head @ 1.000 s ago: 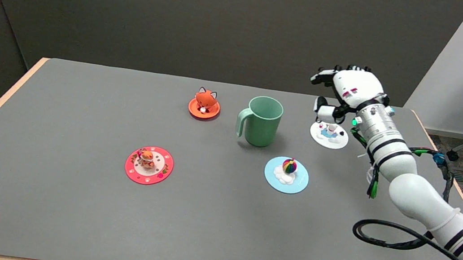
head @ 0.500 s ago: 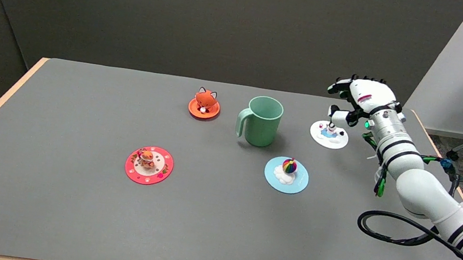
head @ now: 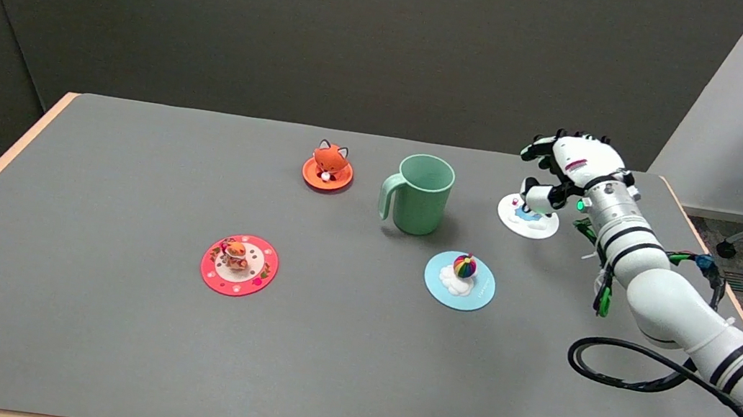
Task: Pick up the white cup lid.
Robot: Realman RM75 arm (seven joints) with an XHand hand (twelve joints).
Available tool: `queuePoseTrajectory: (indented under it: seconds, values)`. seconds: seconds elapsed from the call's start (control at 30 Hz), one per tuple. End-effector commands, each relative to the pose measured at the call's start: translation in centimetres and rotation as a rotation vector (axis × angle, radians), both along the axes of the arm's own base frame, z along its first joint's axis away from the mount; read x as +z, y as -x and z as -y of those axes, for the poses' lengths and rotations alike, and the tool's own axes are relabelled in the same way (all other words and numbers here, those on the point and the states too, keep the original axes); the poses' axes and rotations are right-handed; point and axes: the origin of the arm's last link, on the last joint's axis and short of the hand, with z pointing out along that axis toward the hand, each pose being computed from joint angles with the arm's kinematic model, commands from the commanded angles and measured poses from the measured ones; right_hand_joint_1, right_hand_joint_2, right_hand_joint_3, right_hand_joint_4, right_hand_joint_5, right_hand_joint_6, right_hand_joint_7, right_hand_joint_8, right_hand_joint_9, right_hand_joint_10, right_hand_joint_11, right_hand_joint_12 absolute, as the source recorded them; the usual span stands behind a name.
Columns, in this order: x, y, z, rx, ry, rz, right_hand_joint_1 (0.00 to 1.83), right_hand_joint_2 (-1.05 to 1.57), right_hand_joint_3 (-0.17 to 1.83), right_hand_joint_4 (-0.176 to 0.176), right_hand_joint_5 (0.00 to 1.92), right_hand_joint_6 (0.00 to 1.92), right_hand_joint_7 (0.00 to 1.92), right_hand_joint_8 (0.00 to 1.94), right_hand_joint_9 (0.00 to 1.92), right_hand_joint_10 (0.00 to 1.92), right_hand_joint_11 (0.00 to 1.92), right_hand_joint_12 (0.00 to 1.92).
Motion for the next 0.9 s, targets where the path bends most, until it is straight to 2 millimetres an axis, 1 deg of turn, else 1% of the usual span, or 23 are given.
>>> queuePoseTrajectory:
  seconds: [0.03, 0.13, 0.17, 0.2, 0.3, 0.33, 0.6, 0.63, 0.67, 0.9]
  values:
    - [-0.1, 1.6, 1.3, -0.085, -0.040, -0.095, 0.81, 0.74, 0.95, 0.093, 0.69, 0.18, 0.81, 0.17, 0.82, 0.27, 0.20, 1.13]
    - [0.3, 1.9, 1.3, -0.100, -0.035, -0.104, 0.82, 0.74, 0.96, 0.089, 0.70, 0.18, 0.80, 0.17, 0.81, 0.27, 0.20, 1.12]
    - [0.6, 2.0, 1.2, -0.105, -0.030, -0.107, 0.84, 0.77, 0.89, 0.094, 0.69, 0.19, 0.79, 0.19, 0.81, 0.27, 0.17, 1.17]
    - [0.8, 2.1, 1.2, -0.110, -0.026, -0.109, 0.83, 0.76, 0.92, 0.091, 0.69, 0.19, 0.79, 0.18, 0.81, 0.27, 0.18, 1.14]
    - [1.2, 2.4, 1.0, -0.121, -0.017, -0.110, 0.83, 0.77, 0.90, 0.094, 0.69, 0.19, 0.78, 0.19, 0.80, 0.27, 0.16, 1.15]
    - [1.2, 2.5, 1.0, -0.124, -0.016, -0.110, 0.85, 0.79, 0.85, 0.096, 0.69, 0.20, 0.77, 0.20, 0.80, 0.26, 0.15, 1.19]
    - [2.0, 3.3, 0.7, -0.151, -0.001, -0.112, 0.85, 0.80, 0.85, 0.098, 0.70, 0.20, 0.77, 0.20, 0.80, 0.26, 0.15, 1.18]
    - [2.0, 3.4, 0.6, -0.154, 0.000, -0.113, 0.84, 0.76, 0.93, 0.093, 0.71, 0.19, 0.79, 0.17, 0.79, 0.26, 0.18, 1.11]
    - [2.0, 3.4, 0.6, -0.155, 0.000, -0.114, 0.84, 0.75, 0.95, 0.090, 0.71, 0.18, 0.79, 0.16, 0.79, 0.26, 0.19, 1.09]
    - [2.3, 3.6, 0.7, -0.165, 0.006, -0.126, 0.85, 0.75, 0.96, 0.076, 0.69, 0.18, 0.77, 0.16, 0.78, 0.26, 0.18, 1.09]
